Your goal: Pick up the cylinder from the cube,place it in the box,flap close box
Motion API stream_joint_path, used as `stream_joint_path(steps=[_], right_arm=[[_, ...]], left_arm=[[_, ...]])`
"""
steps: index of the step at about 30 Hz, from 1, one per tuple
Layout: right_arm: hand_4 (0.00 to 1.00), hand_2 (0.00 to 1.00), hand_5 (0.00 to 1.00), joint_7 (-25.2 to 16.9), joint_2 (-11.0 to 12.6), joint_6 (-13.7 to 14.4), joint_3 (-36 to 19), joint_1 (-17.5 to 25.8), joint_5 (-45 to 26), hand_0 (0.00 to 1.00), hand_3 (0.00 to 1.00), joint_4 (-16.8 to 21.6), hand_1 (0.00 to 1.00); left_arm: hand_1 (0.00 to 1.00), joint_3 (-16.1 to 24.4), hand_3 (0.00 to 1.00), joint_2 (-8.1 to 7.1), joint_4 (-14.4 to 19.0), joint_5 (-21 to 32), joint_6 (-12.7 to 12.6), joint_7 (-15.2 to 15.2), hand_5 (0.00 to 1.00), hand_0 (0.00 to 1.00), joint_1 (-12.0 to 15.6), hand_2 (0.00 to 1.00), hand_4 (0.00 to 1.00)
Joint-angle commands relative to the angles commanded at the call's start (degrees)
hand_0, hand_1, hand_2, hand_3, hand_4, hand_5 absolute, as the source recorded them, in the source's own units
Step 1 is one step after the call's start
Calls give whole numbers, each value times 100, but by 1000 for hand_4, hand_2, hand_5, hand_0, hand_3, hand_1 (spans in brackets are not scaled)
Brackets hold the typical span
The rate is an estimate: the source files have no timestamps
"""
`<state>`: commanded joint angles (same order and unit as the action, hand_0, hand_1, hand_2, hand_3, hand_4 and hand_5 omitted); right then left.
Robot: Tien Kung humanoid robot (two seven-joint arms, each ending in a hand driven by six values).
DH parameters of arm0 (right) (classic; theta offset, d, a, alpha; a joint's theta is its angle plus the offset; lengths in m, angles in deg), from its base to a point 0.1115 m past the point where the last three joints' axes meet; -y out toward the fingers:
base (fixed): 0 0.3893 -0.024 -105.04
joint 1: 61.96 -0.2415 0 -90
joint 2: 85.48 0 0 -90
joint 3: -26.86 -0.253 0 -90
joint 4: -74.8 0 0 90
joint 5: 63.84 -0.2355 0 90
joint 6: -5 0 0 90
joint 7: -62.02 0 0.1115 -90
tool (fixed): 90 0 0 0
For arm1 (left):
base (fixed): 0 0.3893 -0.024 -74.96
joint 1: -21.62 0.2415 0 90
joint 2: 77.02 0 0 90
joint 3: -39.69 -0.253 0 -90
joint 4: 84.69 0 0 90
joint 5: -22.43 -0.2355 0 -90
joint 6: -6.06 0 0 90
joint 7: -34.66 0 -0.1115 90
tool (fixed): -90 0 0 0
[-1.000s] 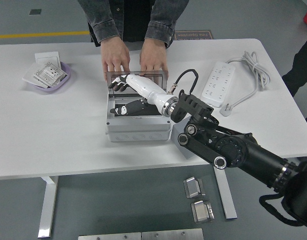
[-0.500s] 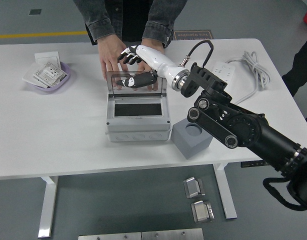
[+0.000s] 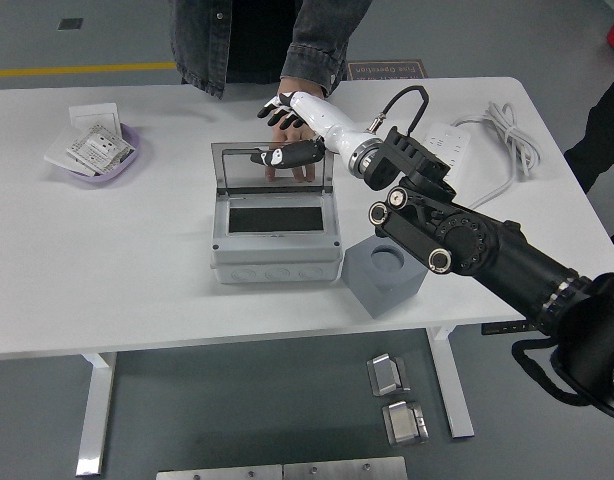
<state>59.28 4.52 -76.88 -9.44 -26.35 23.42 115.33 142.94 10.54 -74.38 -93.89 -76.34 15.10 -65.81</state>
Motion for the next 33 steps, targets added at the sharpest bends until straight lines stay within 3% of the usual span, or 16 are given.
stream_joint_path(steps=[5, 10, 16, 26, 33], right_arm=[[933, 666, 333, -26, 0, 38, 124, 125, -5, 696, 737, 35, 652], [917, 666, 324, -4, 46, 64, 197, 259, 74, 701, 741, 318, 652], [915, 666, 330, 60, 230, 76, 269, 367, 246, 703, 740, 839, 652], [913, 666, 330, 127, 478, 94, 414, 490, 367, 702, 742, 1380, 644], [908, 666, 336, 199, 789, 56, 606, 647, 400, 696, 742, 1846, 644]], left_arm=[[683, -27, 716, 12, 0, 29, -5, 12, 404, 687, -4, 594, 720], [683, -50, 717, 22, 0, 57, -15, 24, 405, 689, -1, 596, 719], [683, -47, 718, 36, 0, 75, -37, 34, 404, 690, 2, 596, 718], [683, -85, 718, 56, 0, 133, -53, 41, 404, 690, 8, 598, 717], [683, -56, 718, 64, 0, 134, -66, 42, 404, 690, 21, 597, 717]])
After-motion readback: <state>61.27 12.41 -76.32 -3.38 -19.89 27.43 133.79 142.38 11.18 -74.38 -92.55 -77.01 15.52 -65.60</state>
